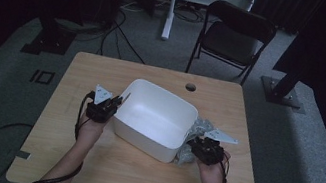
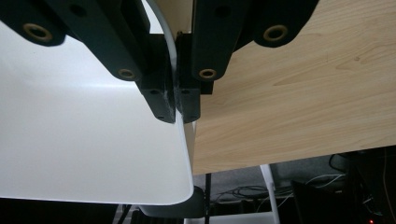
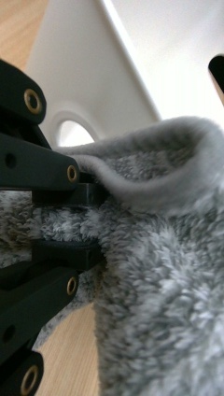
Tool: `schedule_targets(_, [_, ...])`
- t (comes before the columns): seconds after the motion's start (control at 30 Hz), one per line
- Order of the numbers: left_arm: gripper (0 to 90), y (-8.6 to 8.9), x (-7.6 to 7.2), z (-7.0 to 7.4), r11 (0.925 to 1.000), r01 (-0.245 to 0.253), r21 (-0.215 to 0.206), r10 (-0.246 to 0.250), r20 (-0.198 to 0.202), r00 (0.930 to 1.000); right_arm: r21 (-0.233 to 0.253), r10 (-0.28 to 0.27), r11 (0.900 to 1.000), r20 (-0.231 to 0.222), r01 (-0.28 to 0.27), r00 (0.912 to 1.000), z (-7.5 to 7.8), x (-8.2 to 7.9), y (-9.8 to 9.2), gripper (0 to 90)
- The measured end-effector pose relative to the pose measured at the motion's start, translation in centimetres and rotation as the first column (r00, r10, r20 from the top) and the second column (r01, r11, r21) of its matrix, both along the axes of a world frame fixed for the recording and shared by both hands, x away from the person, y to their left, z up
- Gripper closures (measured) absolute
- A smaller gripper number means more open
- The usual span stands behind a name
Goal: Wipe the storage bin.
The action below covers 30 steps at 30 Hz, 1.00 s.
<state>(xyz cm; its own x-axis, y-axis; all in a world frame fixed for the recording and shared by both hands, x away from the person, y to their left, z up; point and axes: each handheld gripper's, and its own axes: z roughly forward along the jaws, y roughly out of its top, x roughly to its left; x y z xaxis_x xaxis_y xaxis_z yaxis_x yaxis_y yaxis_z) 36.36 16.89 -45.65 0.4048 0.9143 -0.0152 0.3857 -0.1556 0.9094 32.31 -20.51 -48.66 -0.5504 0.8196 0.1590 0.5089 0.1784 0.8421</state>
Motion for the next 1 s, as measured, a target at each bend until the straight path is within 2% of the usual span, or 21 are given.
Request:
schedule_targets(0.17, [86.5, -0.1, 0.0, 0.0, 1.0, -0.005, 0.007, 0.005, 0.003, 1.0, -0.008, -0.014, 1.0, -0.009, 0.014, 0.9999, -0.4, 0.4, 0.1, 77.3])
schedule_targets(0.23, [86.5, -0.1, 0.0, 0.0, 1.0, -0.005, 0.005, 0.005, 0.001, 1.0, 0.01, -0.017, 1.0, -0.021, 0.017, 0.9997, -0.7, 0.5, 0.0, 77.3])
schedule_targets(0.4, [86.3, -0.1, -0.1, 0.0, 0.9999, -0.01, 0.007, 0.01, 0.003, 0.9999, 0.009, -0.033, 0.999, -0.026, 0.033, 0.9991, -1.1, 0.8, -0.1, 77.4])
schedule_targets(0.47, [86.0, -0.1, 0.0, 0.0, 1.0, -0.008, 0.002, 0.008, 0.003, 1.0, 0.029, -0.035, 0.999, -0.033, 0.036, 0.9988, -1.4, 0.9, -0.3, 77.6])
schedule_targets(0.53, [86.0, -0.1, 0.0, 0.0, 1.0, -0.006, 0.004, 0.006, 0.002, 1.0, -0.032, -0.043, 0.999, -0.064, 0.041, 0.9971, -1.9, 1.3, 0.1, 77.7])
schedule_targets(0.57, [86.0, -0.1, 0.0, 0.0, 1.0, -0.007, 0.006, 0.007, 0.001, 1.0, -0.031, -0.052, 0.998, -0.082, 0.05, 0.9953, -2.6, 1.4, 0.1, 77.8])
schedule_targets(0.63, [85.9, -0.1, 0.0, 0.0, 0.9999, -0.007, 0.009, 0.007, 0.002, 1.0, -0.04, -0.04, 0.999, -0.137, 0.035, 0.9897, -3.9, 1.8, 0.1, 77.7])
schedule_targets(0.73, [85.8, -0.2, 0.0, -0.1, 0.9998, -0.022, -0.001, 0.022, 0.007, 0.9997, -0.018, -0.031, 0.999, -0.174, 0.028, 0.9843, -4.3, 2.2, -0.2, 77.3])
schedule_targets(0.83, [86.0, -0.2, -0.1, -0.1, 0.999, -0.042, -0.014, 0.042, 0.009, 0.9991, -0.013, -0.045, 0.999, -0.165, 0.043, 0.9853, -3.7, 1.8, -0.2, 77.1])
schedule_targets(0.9, [86.3, -0.2, -0.2, -0.1, 0.999, -0.045, -0.005, 0.045, 0.012, 0.9989, 0.004, -0.035, 0.999, -0.135, 0.036, 0.9903, -2.8, 1.1, -0.6, 77.0])
schedule_targets(0.93, [86.4, -0.2, -0.2, -0.1, 0.999, -0.045, -0.005, 0.045, 0.012, 0.9989, 0.004, -0.035, 0.999, -0.135, 0.036, 0.9903, -2.8, 1.1, -0.6, 77.0])
schedule_targets(0.97, [86.4, -0.3, -0.2, -0.1, 0.9987, -0.051, -0.001, 0.051, 0.011, 0.9986, 0.013, -0.033, 0.999, -0.113, 0.035, 0.9931, -2.1, 0.6, -0.9, 76.8])
schedule_targets(1.0, [86.6, -0.4, -0.2, -0.1, 0.9984, -0.057, 0.006, 0.057, 0.011, 0.9983, 0.045, -0.039, 0.998, -0.078, 0.043, 0.9962, -1.0, -0.4, -1.4, 76.8])
